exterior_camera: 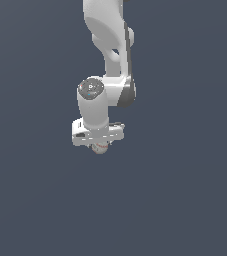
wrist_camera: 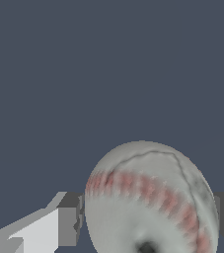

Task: Pick up the object and move it to a goal position.

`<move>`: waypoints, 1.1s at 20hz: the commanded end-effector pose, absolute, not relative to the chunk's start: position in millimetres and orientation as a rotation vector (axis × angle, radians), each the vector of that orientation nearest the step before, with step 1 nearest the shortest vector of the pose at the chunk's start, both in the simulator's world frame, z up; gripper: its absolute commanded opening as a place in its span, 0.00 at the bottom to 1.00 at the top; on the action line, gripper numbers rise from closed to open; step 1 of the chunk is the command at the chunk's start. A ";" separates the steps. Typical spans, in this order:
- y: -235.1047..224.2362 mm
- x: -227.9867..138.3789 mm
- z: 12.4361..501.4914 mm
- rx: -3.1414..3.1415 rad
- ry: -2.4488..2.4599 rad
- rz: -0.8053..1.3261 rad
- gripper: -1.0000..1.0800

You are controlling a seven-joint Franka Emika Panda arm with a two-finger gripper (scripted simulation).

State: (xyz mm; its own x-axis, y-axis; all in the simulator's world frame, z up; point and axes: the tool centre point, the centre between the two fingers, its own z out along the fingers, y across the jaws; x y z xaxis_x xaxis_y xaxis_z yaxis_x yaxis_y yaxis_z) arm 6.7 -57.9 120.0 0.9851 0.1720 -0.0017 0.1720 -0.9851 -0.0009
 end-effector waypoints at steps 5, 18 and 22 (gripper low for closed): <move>-88.7 33.8 173.7 -3.129 -0.271 -0.001 0.00; -132.4 75.2 247.6 -3.130 -0.272 0.000 0.00; -138.2 81.3 257.3 -3.130 -0.272 0.000 0.00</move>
State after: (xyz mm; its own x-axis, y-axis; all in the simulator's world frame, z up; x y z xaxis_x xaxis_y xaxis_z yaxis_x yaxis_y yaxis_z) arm 78.6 -136.1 252.4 0.9851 0.1720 -0.0015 0.1720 -0.9851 -0.0007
